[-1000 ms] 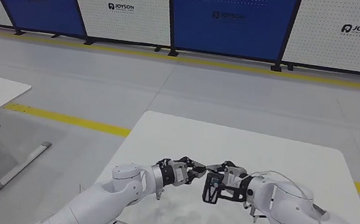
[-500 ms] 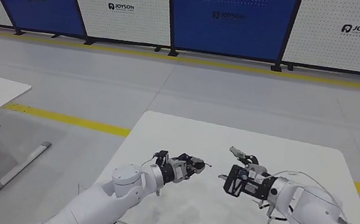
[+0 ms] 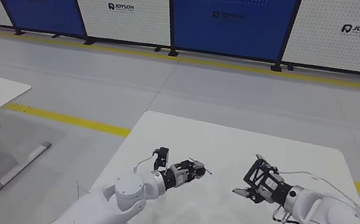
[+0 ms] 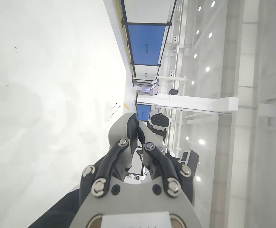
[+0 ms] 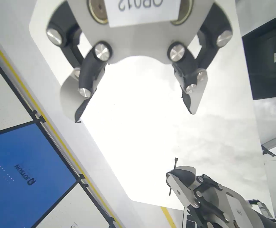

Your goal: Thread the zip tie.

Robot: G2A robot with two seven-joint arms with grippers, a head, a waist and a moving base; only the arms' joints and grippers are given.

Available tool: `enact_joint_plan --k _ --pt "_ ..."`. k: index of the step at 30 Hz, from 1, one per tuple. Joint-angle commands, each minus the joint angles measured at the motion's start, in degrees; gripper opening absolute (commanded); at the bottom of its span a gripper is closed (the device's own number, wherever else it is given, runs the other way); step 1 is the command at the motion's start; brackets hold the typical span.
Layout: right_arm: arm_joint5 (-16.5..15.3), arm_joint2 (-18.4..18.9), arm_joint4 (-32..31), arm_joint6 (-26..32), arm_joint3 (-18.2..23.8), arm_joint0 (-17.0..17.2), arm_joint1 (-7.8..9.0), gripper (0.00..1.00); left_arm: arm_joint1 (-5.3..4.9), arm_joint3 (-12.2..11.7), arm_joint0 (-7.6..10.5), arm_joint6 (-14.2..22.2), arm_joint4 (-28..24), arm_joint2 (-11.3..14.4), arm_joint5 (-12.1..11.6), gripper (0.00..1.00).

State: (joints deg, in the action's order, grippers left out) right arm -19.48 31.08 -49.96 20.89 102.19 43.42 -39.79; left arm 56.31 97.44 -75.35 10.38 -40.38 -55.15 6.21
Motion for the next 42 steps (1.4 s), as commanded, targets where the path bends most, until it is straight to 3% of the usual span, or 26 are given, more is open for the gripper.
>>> enact_joint_plan --k 1,3,6,10,14,19,22,35,37,40,42 --pt "0.00 0.00 0.01 0.01 0.00 0.00 0.00 1.00 0.00 0.00 0.00 0.00 0.01 0.00 0.00 0.00" --pt "0.00 -0.12 0.42 -0.23 0.16 0.25 -0.04 1.00 0.02 -0.26 -0.06 -0.66 0.57 -0.02 -0.07 0.00" --pt "0.00 -1.81 6.83 2.72 -1.18 0.05 -0.96 1.00 0.34 -0.47 -0.32 -6.53 6.64 1.08 -0.31 0.00" --pt "0.00 -3.89 20.14 6.37 -4.80 -3.08 -2.42 1.00 0.85 -0.15 -0.15 -11.29 13.28 2.75 0.08 0.00" --pt "0.00 -4.41 33.68 10.13 -8.82 -5.69 -2.96 1.00 0.83 1.54 -1.04 -12.54 18.11 2.65 0.35 0.00" --pt "0.00 -2.86 49.57 13.46 -10.22 -4.58 -2.32 1.00 0.49 4.34 -2.88 -10.84 22.59 2.00 -0.58 0.00" --pt "0.00 -2.54 52.37 15.69 -10.82 -4.27 -2.33 1.00 0.56 4.85 -3.33 -6.71 19.26 1.67 -1.83 0.00" --pt "0.00 -2.40 52.82 15.12 -10.99 -3.86 -2.36 1.00 0.56 4.85 -3.33 -6.71 19.26 1.67 -1.83 0.00" --pt "0.00 -1.65 57.44 15.44 -11.32 -2.55 -2.48 1.00 0.67 4.94 -3.65 -7.50 19.74 1.63 -2.08 0.00" --pt "0.00 1.22 68.27 21.13 -12.36 -0.89 -2.88 1.00 0.68 5.63 -4.55 -7.70 19.20 0.67 -2.77 0.00" --pt "0.00 4.53 75.38 26.53 -15.84 0.88 -3.56 1.00 0.65 6.27 -5.46 -7.05 17.72 -0.23 -3.63 0.00"
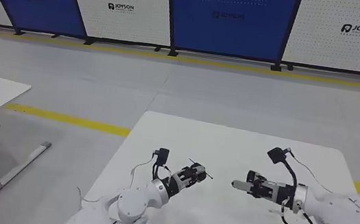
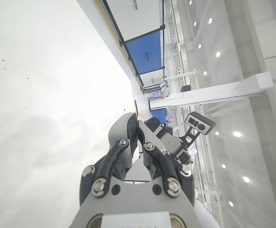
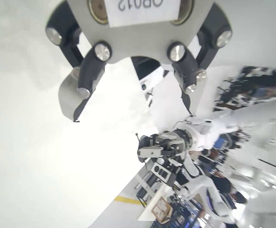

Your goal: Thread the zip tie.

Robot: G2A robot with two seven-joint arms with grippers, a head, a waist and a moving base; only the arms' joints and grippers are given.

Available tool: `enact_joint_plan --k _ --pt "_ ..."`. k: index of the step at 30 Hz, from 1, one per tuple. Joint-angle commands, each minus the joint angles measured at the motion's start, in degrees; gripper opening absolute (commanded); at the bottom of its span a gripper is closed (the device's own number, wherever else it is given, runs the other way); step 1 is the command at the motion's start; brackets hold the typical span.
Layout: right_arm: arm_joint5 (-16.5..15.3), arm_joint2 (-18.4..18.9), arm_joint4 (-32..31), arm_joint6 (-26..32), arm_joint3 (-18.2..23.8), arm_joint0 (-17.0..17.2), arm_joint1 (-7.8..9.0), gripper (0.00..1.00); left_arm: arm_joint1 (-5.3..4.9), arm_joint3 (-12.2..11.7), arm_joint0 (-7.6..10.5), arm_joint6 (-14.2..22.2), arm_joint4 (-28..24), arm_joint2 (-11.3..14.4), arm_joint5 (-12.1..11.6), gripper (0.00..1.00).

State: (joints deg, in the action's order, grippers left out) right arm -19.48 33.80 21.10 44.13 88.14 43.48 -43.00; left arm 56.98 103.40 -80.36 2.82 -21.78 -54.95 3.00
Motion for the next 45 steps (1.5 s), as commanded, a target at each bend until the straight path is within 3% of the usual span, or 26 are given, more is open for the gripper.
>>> enact_joint_plan --k 1,6,9,21,24,27,33,45 --pt "0.00 3.36 6.35 5.48 -3.03 1.68 -0.77 1.00 -0.05 0.62 -0.78 1.36 -1.77 -0.79 -0.66 0.00" --pt "0.00 11.01 12.07 14.63 -9.29 6.70 -4.50 1.00 -0.21 3.08 -2.09 3.81 -0.51 -1.55 -0.48 0.00" --pt "0.00 12.17 13.72 19.37 -12.84 7.91 -6.75 1.00 -0.10 3.88 -2.20 3.62 1.06 -1.17 0.77 0.00" --pt "0.00 12.17 13.72 19.37 -12.84 7.91 -6.75 1.00 -0.06 3.80 -2.13 3.43 1.34 -1.09 1.17 0.00" --pt "0.07 12.16 13.09 17.71 -12.57 8.61 -6.88 1.00 0.51 3.38 -2.06 0.80 -2.18 -1.25 0.98 0.00" --pt "0.00 12.48 16.73 18.67 -13.08 9.69 -7.65 1.00 1.11 3.11 -1.57 -1.90 -4.68 -1.14 1.40 0.00" --pt "0.00 10.68 18.32 21.04 -17.04 9.80 -10.77 1.00 2.31 2.75 0.47 -7.03 0.77 2.35 4.93 0.00" --pt "0.00 10.68 18.32 21.04 -17.04 9.80 -10.77 1.00 2.61 2.59 0.75 -7.62 0.65 2.97 4.78 0.00"
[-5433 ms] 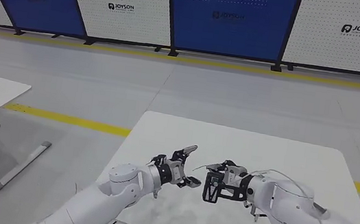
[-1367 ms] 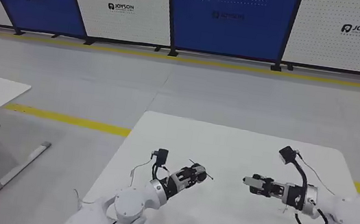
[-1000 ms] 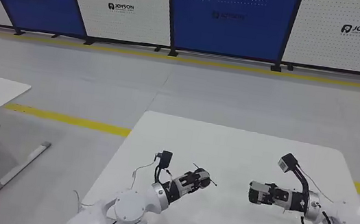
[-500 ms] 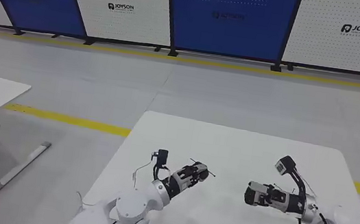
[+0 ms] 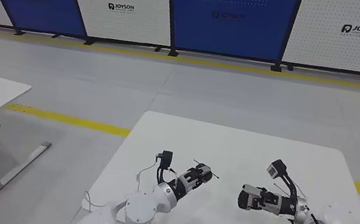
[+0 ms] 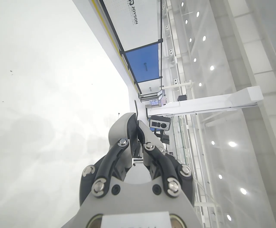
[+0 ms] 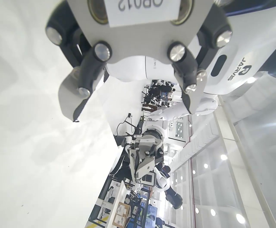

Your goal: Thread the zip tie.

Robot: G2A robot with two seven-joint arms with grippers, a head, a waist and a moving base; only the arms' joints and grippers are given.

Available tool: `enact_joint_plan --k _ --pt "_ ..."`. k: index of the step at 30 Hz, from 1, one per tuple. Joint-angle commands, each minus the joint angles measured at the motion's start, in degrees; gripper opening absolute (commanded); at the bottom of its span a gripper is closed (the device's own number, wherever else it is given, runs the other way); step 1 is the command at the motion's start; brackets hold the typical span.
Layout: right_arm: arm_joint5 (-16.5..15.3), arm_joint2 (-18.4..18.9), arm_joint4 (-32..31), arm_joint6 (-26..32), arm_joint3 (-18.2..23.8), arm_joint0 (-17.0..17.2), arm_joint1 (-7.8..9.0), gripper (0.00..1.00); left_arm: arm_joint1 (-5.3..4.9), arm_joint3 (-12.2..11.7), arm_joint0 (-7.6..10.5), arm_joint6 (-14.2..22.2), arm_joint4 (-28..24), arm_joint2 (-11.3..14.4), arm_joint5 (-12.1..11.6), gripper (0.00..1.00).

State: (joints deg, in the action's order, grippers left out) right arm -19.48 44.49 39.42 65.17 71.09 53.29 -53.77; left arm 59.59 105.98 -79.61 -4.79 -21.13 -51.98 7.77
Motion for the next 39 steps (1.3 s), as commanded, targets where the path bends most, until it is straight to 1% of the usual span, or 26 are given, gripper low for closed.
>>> enact_joint_plan --k 1,4,5,6,8,11,13,14,27,28,31,33,34,36,39 --pt "0.00 0.00 0.00 0.00 0.00 0.00 0.00 1.00 0.00 0.00 0.00 0.00 0.01 0.00 0.00 0.00" --pt "0.12 -0.03 -0.16 -0.82 0.14 0.27 -0.06 1.00 0.36 -0.62 0.10 -0.84 -0.16 0.32 0.11 0.00" --pt "0.39 -0.49 0.39 -0.60 0.84 0.69 -0.36 1.00 0.59 -0.80 0.26 -0.67 -0.92 0.64 0.10 0.00" --pt "0.31 -0.65 1.30 -0.06 0.45 0.61 -0.62 1.00 0.75 -0.96 0.46 -0.73 -0.75 0.93 0.21 0.00" --pt "0.00 -1.16 1.19 0.03 -0.74 -0.09 -1.25 1.00 1.05 -1.00 0.70 -1.10 -0.39 1.54 0.30 0.00" --pt "0.00 -2.69 3.23 0.48 -3.11 -1.19 -2.78 1.00 1.51 -0.84 0.93 -1.29 -0.24 2.28 0.11 0.00" --pt "0.00 -3.66 3.59 -0.03 -5.19 -2.17 -3.97 1.00 1.82 -1.16 1.30 -0.89 -0.33 2.86 0.69 0.00" --pt "0.00 -3.82 3.60 0.06 -5.53 -2.30 -4.13 1.00 1.86 -1.24 1.37 -0.80 -0.32 2.93 0.78 0.00" --pt "0.00 -3.82 3.60 0.06 -5.53 -2.30 -4.13 1.00 1.86 -1.24 1.37 -0.80 -0.32 2.93 0.78 0.00" --pt "0.02 -3.72 3.49 -0.64 -5.25 -2.08 -4.16 1.00 1.87 -1.27 1.37 -0.76 -0.19 2.96 0.77 0.00" --pt "0.00 -2.87 2.67 -2.11 -3.82 -1.65 -4.31 1.00 2.18 -1.48 2.04 -0.67 2.53 3.96 2.07 0.00" --pt "0.00 -2.56 2.43 -1.18 -3.37 -1.77 -4.57 1.00 2.53 -1.64 2.89 -0.33 3.44 4.81 3.65 0.00" --pt "0.00 -2.54 2.32 -0.90 -3.38 -1.87 -4.74 1.00 2.71 -1.73 3.20 -0.48 3.52 5.08 4.01 0.00" --pt "0.71 -2.74 2.33 -1.67 -4.39 -2.08 -5.18 1.00 3.17 -2.25 3.79 -1.41 2.90 5.31 4.07 0.00" --pt "0.71 -2.74 2.33 -1.67 -4.39 -2.08 -5.18 1.00 3.17 -2.25 3.79 -1.41 2.90 5.31 4.07 0.00"
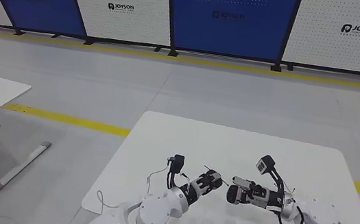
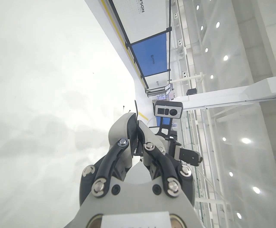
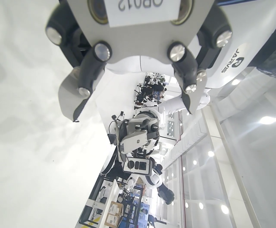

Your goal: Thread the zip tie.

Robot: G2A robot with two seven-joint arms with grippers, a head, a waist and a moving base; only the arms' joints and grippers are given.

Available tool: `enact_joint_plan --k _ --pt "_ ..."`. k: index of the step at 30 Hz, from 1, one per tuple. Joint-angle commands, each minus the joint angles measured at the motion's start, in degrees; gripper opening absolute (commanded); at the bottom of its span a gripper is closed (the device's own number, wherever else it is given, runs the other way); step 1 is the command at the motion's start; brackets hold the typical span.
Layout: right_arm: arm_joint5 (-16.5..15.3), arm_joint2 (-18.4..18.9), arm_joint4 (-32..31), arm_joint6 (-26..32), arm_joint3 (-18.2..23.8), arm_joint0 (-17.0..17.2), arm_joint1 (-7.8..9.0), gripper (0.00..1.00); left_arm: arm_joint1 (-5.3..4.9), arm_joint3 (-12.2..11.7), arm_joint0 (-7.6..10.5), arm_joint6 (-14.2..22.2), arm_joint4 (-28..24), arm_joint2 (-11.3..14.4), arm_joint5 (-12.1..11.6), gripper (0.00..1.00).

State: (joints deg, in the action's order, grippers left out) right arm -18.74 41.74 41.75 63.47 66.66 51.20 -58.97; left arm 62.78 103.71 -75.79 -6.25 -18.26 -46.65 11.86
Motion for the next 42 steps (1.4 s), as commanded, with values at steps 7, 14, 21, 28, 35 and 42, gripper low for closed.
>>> enact_joint_plan --k 7,14,21,28,35,42 --pt "-0.54 0.60 0.21 -0.51 0.93 0.82 0.05 1.00 0.05 -0.11 -0.18 0.15 0.03 -0.06 -0.42 0.00" --pt "-0.66 3.36 -0.13 0.74 2.24 2.55 0.25 0.61 0.47 1.14 -0.88 1.12 -1.38 -1.04 -2.11 0.00" --pt "0.54 3.74 -1.05 1.56 2.40 2.75 -0.29 0.31 0.58 1.51 -2.30 1.69 -1.35 -2.32 -2.54 0.00" --pt "0.73 4.29 -1.19 2.44 1.77 2.75 -0.88 0.19 0.85 1.62 -2.86 2.15 -0.83 -2.94 -2.32 0.00" --pt "1.06 5.18 -1.18 3.31 0.98 3.01 -1.27 0.19 1.15 1.81 -3.34 2.65 -0.29 -3.34 -2.17 0.00" --pt "1.66 5.65 -1.63 3.83 0.14 3.03 -1.75 0.16 1.34 3.10 -4.18 3.32 0.97 -3.58 -2.09 0.00"
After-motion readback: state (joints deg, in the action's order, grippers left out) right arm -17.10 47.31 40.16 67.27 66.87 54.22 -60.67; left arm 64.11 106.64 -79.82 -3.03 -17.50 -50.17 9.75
